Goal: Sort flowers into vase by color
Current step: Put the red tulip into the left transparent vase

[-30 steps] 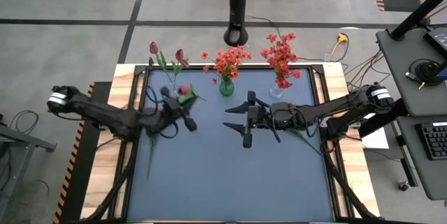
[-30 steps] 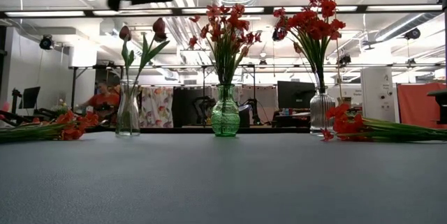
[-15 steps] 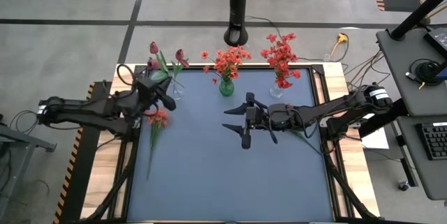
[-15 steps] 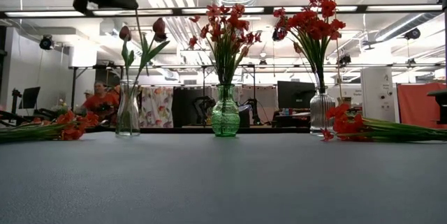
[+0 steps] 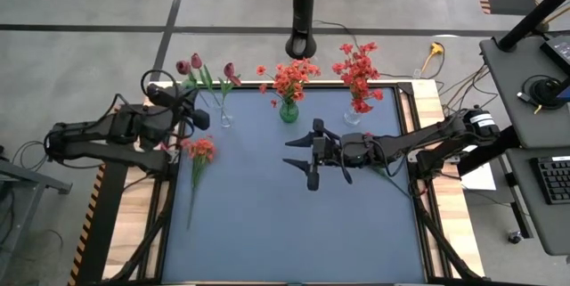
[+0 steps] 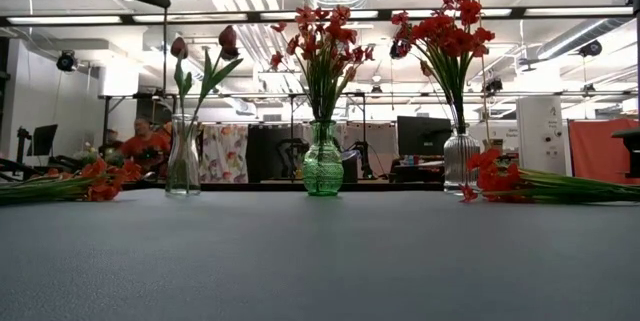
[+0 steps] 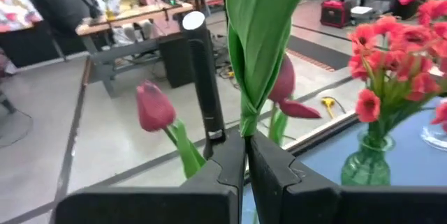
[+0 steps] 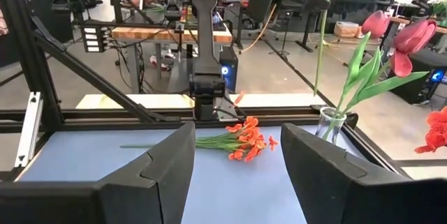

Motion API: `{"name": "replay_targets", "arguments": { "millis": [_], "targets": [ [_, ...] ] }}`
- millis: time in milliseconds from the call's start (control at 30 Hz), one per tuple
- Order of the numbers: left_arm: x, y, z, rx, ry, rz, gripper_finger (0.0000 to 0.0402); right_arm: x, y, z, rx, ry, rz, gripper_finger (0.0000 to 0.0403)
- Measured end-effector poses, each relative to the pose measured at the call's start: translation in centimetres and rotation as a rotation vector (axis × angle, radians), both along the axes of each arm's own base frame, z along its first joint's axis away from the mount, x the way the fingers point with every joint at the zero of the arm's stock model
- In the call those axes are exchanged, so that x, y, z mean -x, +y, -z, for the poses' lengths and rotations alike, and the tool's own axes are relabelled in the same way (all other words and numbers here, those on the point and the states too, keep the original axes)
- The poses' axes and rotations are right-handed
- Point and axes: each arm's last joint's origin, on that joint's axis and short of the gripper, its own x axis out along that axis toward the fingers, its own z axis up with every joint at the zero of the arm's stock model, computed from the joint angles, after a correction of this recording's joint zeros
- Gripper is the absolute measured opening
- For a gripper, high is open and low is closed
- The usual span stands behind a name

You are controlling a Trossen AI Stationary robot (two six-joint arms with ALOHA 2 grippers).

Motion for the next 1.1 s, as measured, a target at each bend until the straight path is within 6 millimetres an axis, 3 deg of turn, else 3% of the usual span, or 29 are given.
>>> {"name": "replay_targets", "arguments": {
  "millis": [300, 767, 1100],
  "targets": [
    [-1.3, 1.0, 0.7, -0.017, -0.057, -0.024, 0.0000, 0.0, 0.0, 0.0, -0.013, -0.001, 0.001, 0.0205],
    [-2.2, 4.3, 2.0, 0.035, -0.016, -0.041, 0.0000, 0.0, 0.0, 0.0, -0.025, 0.001, 0.002, 0.0205],
    [-2.7, 4.7, 2.4, 0.072, -0.046, -0.051, 0.0000, 0.0, 0.0, 0.1, -0.018, 0.004, 0.001, 0.0205]
  ]
}}
